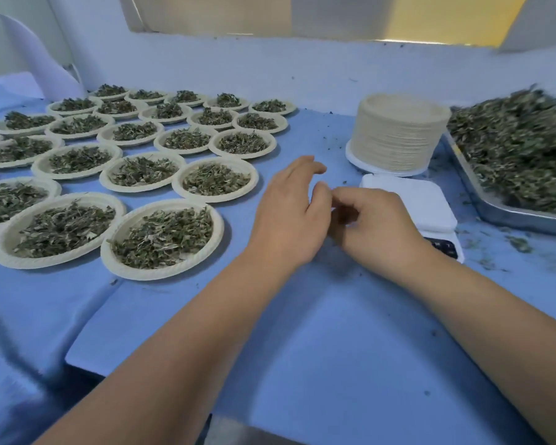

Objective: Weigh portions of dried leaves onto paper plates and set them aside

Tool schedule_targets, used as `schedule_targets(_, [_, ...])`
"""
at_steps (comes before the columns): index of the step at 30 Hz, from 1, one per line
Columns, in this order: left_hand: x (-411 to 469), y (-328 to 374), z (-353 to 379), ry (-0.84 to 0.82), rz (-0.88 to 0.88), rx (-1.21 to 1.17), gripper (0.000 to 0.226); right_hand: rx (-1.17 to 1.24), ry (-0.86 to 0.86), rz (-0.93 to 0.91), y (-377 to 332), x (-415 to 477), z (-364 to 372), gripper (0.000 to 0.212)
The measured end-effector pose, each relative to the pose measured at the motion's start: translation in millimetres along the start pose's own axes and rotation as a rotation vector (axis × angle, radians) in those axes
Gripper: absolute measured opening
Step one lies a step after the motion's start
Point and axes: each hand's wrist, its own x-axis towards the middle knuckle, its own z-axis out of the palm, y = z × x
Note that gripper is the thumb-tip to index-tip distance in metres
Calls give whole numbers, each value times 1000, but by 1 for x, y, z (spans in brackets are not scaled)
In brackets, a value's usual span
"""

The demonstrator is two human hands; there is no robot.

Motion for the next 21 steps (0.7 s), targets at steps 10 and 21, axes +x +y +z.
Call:
schedule_targets(10, [45,22,72,-119,-199,-281,35,210,400,286,92,-58,-103,25])
schedule_targets(21, [43,-4,79,-109,-381,-553,42,350,452,393,123,-76,-109,29])
